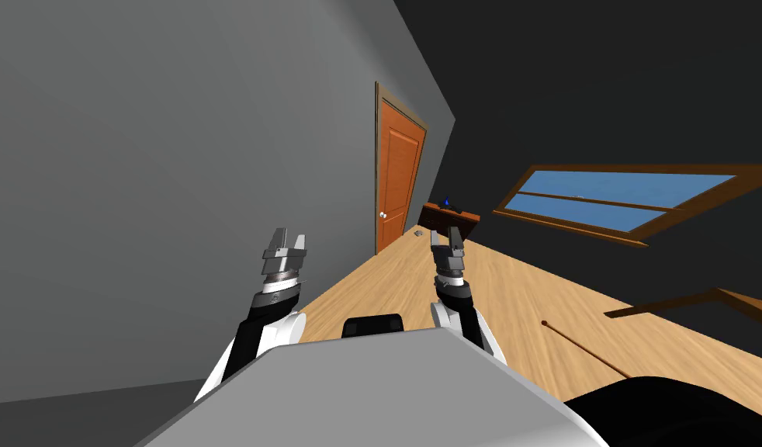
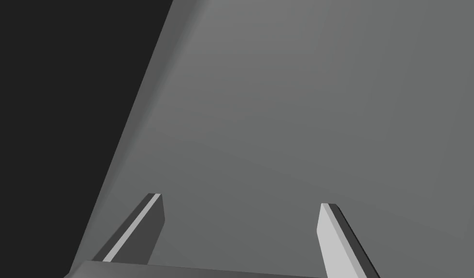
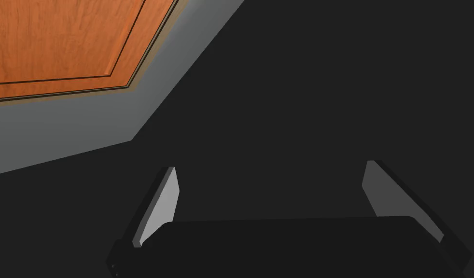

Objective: Pull the door open

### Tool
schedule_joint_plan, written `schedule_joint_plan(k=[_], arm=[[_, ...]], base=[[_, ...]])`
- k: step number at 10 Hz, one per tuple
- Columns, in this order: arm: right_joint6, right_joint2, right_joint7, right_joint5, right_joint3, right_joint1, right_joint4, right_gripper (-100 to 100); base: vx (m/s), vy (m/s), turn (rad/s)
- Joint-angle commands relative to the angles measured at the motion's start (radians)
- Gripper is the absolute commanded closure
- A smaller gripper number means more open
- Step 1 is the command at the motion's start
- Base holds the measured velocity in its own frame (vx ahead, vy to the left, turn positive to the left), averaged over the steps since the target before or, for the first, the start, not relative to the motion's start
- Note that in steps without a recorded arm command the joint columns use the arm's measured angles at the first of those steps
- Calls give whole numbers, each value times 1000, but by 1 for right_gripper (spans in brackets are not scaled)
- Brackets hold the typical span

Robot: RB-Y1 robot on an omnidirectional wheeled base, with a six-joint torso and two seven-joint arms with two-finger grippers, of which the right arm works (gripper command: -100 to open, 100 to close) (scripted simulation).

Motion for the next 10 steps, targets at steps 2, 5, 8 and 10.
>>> schedule_joint_plan(k=[2,5,8,10], arm=[[-9,-9,38,10,-7,-20,54,-100],[-18,-17,75,19,-14,-40,107,-100],[-30,-26,124,32,-24,-65,176,-100],[-37,-31,154,39,-29,-81,218,-100]], base=[[72,-25,86],[92,-37,64],[90,-41,81],[80,-43,56]])
